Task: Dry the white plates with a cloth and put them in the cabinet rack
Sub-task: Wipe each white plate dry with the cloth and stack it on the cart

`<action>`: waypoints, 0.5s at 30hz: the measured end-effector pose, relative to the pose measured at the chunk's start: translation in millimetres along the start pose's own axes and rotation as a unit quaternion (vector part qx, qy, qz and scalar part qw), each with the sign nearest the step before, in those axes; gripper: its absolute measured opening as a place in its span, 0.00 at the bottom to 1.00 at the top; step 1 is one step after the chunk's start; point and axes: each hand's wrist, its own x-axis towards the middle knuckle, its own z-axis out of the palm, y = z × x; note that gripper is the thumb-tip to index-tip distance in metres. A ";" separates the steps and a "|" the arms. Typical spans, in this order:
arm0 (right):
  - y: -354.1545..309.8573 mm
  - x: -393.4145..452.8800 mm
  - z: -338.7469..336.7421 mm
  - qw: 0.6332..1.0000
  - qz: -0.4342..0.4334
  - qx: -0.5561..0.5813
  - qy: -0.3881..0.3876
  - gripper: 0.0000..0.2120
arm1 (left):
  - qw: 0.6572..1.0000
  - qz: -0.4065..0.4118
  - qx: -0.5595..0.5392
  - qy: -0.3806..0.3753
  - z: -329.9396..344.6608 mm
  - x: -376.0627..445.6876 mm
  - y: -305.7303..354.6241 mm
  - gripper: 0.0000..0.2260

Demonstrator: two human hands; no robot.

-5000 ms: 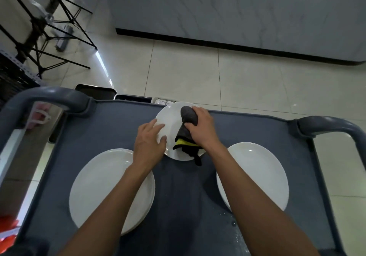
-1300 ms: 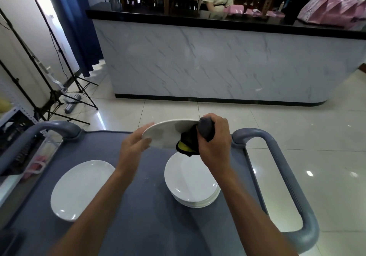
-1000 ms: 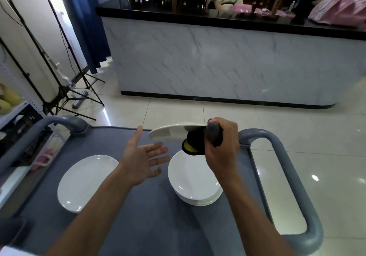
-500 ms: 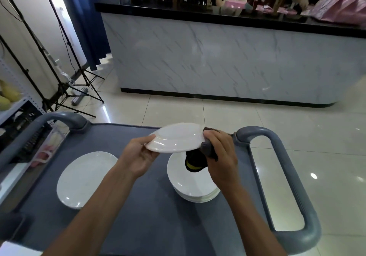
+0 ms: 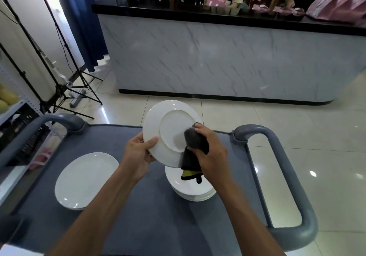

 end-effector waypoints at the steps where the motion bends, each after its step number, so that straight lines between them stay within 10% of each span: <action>1: -1.6 2.5 3.2 1.000 -0.022 -0.013 0.000 0.26 | 1.000 0.008 0.016 0.000 1.2 -1.4 -0.9 0.13; 15: -5.8 -16.5 34.1 0.992 0.022 -0.125 -0.015 0.24 | 0.997 0.054 0.061 0.002 3.1 -5.8 -17.6 0.11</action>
